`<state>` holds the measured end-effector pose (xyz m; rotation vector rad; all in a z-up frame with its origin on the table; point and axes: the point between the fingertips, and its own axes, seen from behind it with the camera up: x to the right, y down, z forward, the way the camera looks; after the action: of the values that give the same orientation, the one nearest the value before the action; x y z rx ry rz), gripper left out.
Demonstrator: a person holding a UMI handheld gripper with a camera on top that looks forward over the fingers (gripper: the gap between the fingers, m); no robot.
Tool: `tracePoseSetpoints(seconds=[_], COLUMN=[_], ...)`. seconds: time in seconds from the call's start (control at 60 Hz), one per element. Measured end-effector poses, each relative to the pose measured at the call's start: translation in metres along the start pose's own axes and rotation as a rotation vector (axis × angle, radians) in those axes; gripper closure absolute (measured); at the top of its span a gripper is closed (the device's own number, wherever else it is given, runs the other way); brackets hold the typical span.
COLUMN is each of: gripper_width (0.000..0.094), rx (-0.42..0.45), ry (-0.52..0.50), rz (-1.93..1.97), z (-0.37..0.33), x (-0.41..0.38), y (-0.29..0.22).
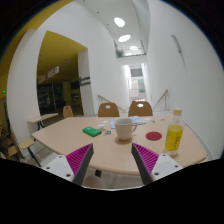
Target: Pour water
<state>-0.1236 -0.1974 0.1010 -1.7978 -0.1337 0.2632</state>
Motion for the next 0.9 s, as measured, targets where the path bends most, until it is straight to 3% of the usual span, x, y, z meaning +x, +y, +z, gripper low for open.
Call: tracePoseSetpoints(seconds=[0.15,0.367,0.583,0.733,0.8,0.85,0.9], gripper_width=[0.0106,0.0105,0.0098,0.0102,0.0164,0.0395,0.0404], rx=[0.023,0.065,0.073,0.088,0.074,0.064,0.08], ry=[0.068,0.252,0.372,0.37,0.342,0.328,0.341], rz=[-0.043,-0.096,-0.049,-0.036,-0.033,-0.03,-0.033], z=[-0.016,-0.023,0.027,0.075,0.09,0.097,0.095], x=[0.038,0.134,0.221,0.252,0.254,0.252,0.253], y=[-0.007,-0.027,-0.037,-0.046,-0.042,-0.038,-0.04])
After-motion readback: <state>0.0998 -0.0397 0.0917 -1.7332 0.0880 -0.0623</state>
